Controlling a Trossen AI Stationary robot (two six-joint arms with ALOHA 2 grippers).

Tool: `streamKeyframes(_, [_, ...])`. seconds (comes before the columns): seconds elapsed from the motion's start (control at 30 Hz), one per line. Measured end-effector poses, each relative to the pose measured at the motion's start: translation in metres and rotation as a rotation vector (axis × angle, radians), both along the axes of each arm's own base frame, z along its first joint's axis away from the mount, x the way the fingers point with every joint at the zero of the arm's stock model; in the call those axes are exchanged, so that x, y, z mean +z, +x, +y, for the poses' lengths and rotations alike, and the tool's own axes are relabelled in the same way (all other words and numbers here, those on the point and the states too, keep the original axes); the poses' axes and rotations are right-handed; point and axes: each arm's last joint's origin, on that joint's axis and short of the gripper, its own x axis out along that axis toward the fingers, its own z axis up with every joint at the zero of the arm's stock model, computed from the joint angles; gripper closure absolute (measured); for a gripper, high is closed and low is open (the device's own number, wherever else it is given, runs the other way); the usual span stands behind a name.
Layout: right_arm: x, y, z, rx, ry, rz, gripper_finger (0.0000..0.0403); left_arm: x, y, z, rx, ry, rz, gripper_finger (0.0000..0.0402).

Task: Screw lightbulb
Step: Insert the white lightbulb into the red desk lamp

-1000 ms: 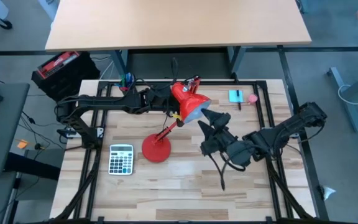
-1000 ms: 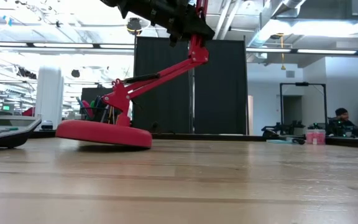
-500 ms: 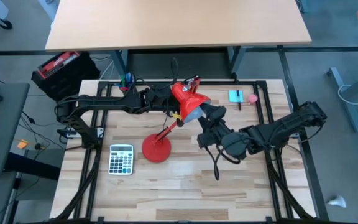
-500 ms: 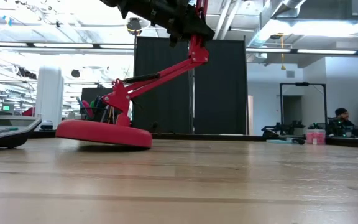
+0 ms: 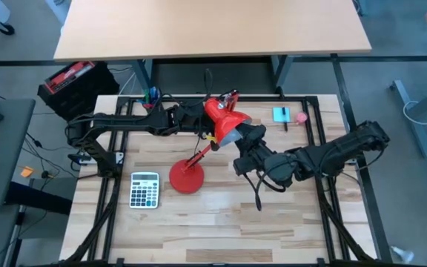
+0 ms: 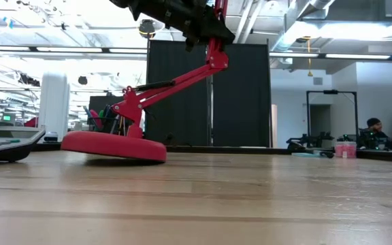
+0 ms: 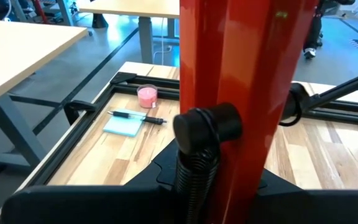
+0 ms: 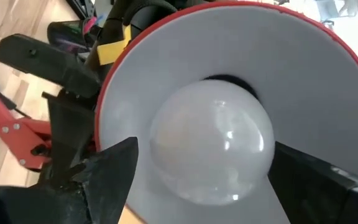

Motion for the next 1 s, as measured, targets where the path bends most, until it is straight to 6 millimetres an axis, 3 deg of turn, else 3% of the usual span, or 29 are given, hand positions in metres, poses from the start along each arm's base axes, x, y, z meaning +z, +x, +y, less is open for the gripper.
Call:
streamKeyframes(0.43, [0.0022,0.0015,-0.0014,0.017,0.035,-0.05,0.0069,0.0,0.0,-0.0001,-0.001,0.0,0.0,0.0343])
streamKeyframes(0.67, [0.0059,0.002,-0.0012,0.007,0.198,-0.258,0.0113,0.0001,0.0001,-0.0002,-0.001,0.0,-0.001,0.0343])
streamKeyframes(1.0, [0.0061,0.0039,-0.0072,-0.035,0.601,-0.716,0.0119,0.0001,0.0004,0.0001,0.005,-0.007,-0.006,0.0343])
